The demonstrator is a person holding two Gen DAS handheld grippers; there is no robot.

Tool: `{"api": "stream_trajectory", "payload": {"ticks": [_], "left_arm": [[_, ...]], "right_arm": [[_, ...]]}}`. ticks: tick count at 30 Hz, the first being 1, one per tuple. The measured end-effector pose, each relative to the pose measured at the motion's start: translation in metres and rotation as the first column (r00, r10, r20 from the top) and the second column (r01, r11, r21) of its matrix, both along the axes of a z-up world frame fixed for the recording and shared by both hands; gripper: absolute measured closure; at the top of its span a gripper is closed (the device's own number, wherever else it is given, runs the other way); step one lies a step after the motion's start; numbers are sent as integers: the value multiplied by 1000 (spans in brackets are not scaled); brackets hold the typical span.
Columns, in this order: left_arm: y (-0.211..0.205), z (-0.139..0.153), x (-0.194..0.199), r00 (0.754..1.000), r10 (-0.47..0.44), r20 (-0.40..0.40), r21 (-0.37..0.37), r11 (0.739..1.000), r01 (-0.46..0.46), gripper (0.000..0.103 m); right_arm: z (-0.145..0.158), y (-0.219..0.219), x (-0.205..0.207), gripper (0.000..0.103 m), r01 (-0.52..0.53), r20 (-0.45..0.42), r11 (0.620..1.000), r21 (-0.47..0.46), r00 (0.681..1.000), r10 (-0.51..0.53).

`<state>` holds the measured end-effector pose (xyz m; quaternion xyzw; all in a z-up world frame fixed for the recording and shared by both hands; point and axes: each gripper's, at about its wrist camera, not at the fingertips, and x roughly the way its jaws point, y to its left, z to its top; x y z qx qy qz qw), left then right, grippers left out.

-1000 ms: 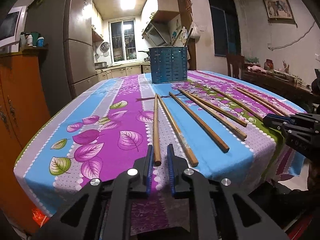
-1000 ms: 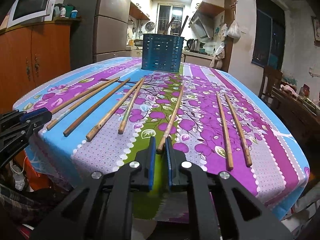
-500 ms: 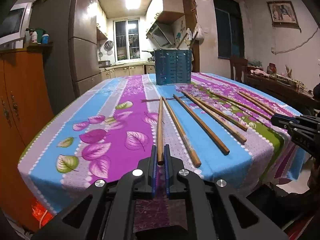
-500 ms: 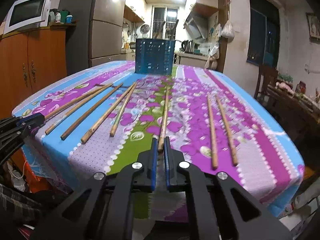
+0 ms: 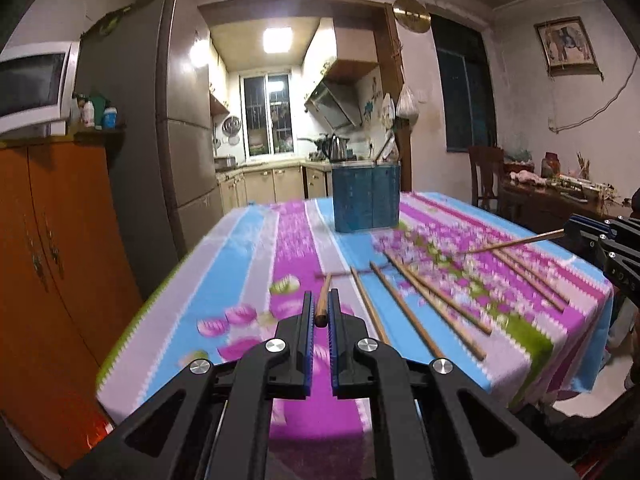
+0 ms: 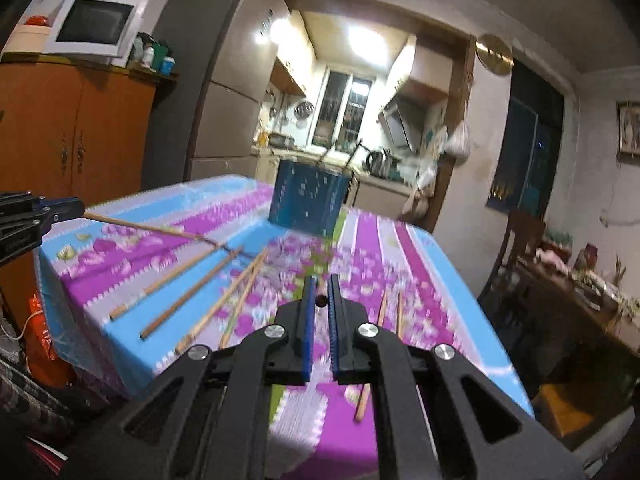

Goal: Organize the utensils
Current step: 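Lift both chopsticks and carry them above the blue slotted holder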

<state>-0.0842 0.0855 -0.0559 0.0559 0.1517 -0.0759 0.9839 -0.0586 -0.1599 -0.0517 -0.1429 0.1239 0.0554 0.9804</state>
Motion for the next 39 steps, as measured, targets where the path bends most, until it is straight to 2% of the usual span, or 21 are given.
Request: {"api": "stream_trajectory", "payload": {"ticks": [8, 13, 22, 27, 39], "left_arm": [[17, 57, 21, 999, -25, 25, -77, 997, 27, 95], [20, 89, 36, 998, -61, 30, -101, 993, 64, 95], [28, 129, 63, 994, -112, 18, -160, 980, 114, 95], [29, 143, 72, 992, -128, 14, -170, 977, 128, 95], [24, 146, 84, 990, -144, 10, -171, 975, 143, 95]], "right_arm": [[55, -8, 17, 98, -83, 53, 996, 20, 995, 82], [82, -17, 40, 98, -121, 40, 992, 42, 992, 119], [109, -31, 60, 98, -181, -4, 976, 119, 983, 182], [118, -37, 64, 98, -197, -6, 970, 144, 980, 200], [123, -36, 77, 98, -217, -22, 964, 157, 975, 223]]}}
